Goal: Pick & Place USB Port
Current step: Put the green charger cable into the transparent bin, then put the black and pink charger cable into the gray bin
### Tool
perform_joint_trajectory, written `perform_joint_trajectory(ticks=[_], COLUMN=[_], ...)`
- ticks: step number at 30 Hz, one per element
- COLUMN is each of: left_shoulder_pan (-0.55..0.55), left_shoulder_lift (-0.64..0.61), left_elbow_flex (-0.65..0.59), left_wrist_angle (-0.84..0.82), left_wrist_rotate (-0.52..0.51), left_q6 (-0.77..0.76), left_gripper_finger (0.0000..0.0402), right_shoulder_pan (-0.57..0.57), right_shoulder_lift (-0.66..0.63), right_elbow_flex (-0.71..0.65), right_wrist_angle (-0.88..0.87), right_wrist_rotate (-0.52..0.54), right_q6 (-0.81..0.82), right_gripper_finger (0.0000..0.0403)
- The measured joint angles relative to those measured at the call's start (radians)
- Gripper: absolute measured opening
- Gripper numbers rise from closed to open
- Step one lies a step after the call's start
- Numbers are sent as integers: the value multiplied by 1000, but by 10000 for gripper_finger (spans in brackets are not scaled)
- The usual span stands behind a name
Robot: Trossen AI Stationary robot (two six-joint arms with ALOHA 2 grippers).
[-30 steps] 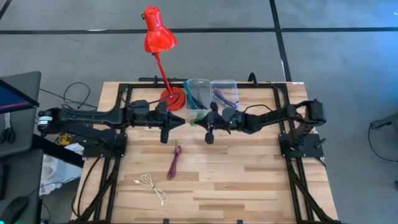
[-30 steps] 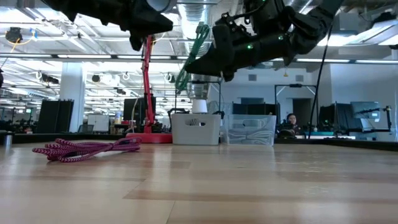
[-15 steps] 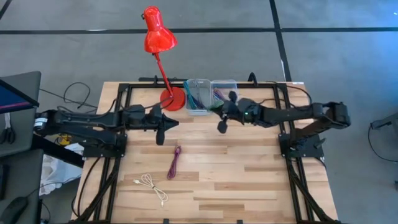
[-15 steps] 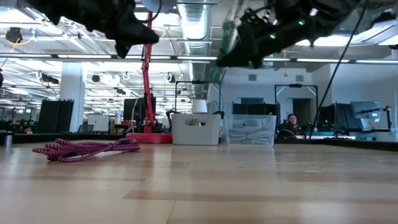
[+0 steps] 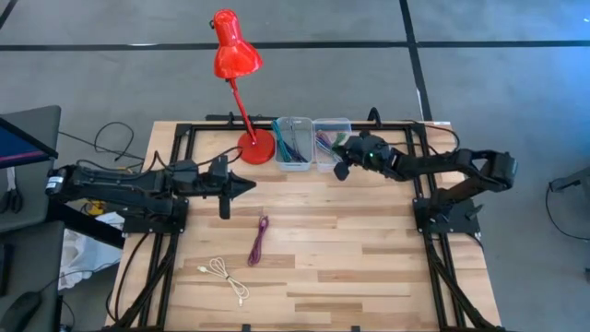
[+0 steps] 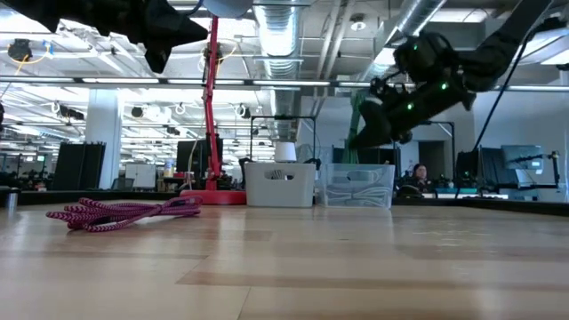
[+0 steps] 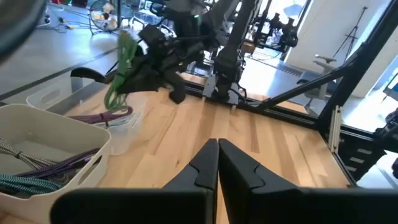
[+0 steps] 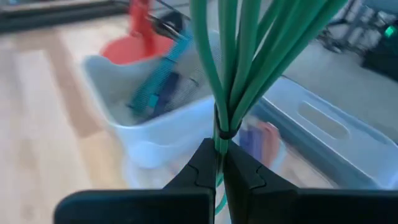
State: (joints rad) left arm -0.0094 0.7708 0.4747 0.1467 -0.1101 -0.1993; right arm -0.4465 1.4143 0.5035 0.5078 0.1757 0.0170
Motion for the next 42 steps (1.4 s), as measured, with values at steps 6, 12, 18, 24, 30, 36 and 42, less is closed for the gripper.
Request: perform_joint_trajectory(ticks=[6,12,18,24,30,36,42], left_shoulder_pan=[-3,-3,-3,-3,-3,-3,-3], left_shoulder_lift=[3,3,3,3,3,3,3], left_elbow_flex=[0,0,0,0,0,0,0], left_wrist_angle=[0,3,6,11,11,11,11], left_wrist_rotate=[-2,-2,-2,-2,-2,-2,-2], left_q6=[0,0,0,0,0,0,0], left_gripper_finger=[6,11,7,10,9,8,12], right_shoulder_pan=[-91,-113,-111,-112,-113,-143,-154], right_shoulder_lift=[90,154,155,95,9,-102,-203], right_elbow_flex=[1,2,2,1,1,2,2], right_wrist_angle=[36,68,79,83,80,63,-23], right_wrist_rotate=[-103,-152,-153,-153,-152,-149,-150], right_q6=[53,95,97,97,81,81,81], right_gripper_finger=[0,7,61,99,128,140,134])
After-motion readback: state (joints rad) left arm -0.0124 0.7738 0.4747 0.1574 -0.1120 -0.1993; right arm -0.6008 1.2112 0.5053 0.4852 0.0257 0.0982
